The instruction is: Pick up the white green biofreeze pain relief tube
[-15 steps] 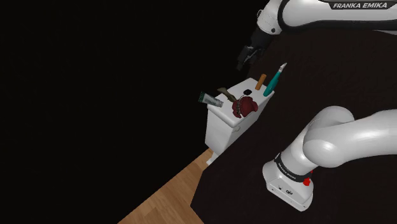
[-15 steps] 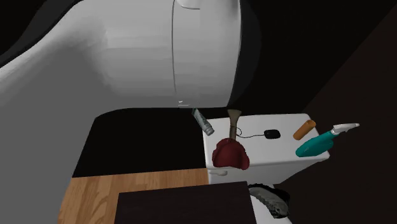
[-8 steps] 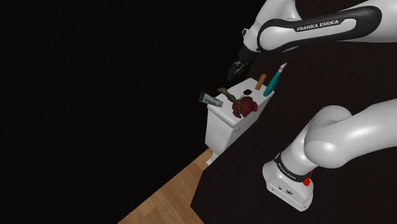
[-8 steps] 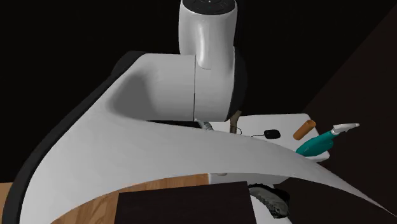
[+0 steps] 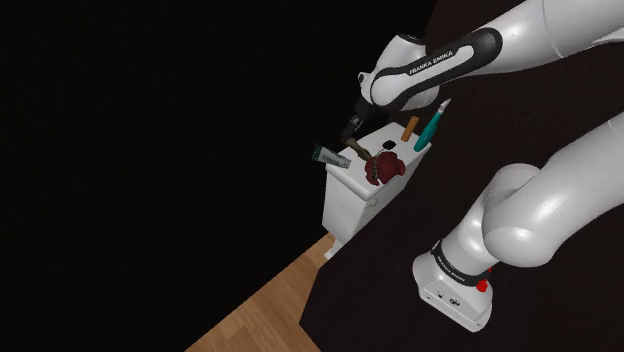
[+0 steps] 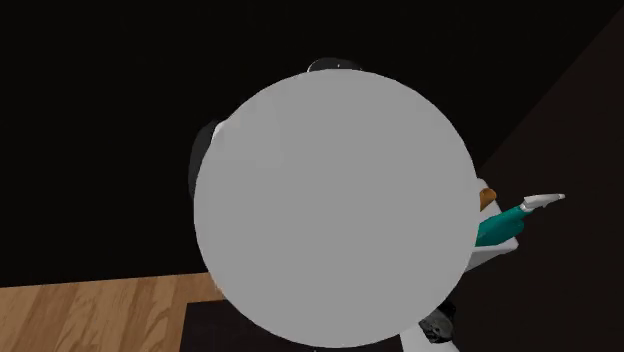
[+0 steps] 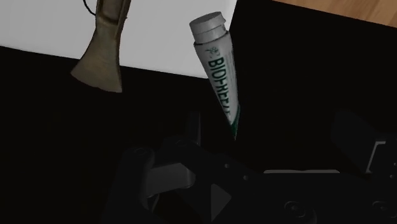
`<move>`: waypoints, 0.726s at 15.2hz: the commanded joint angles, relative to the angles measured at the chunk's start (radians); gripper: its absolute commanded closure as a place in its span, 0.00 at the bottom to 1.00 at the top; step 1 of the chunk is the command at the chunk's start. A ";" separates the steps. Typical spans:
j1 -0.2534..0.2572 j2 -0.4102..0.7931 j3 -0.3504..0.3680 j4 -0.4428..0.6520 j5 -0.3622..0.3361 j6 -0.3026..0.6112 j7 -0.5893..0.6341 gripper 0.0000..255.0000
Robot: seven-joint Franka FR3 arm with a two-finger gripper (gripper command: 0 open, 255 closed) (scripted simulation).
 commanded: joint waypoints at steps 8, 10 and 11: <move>0.056 0.403 0.012 0.156 0.594 0.198 -0.619 0.00; 0.036 0.432 0.041 0.163 0.646 0.215 -0.663 0.00; 0.026 0.447 0.054 0.167 0.672 0.224 -0.685 0.00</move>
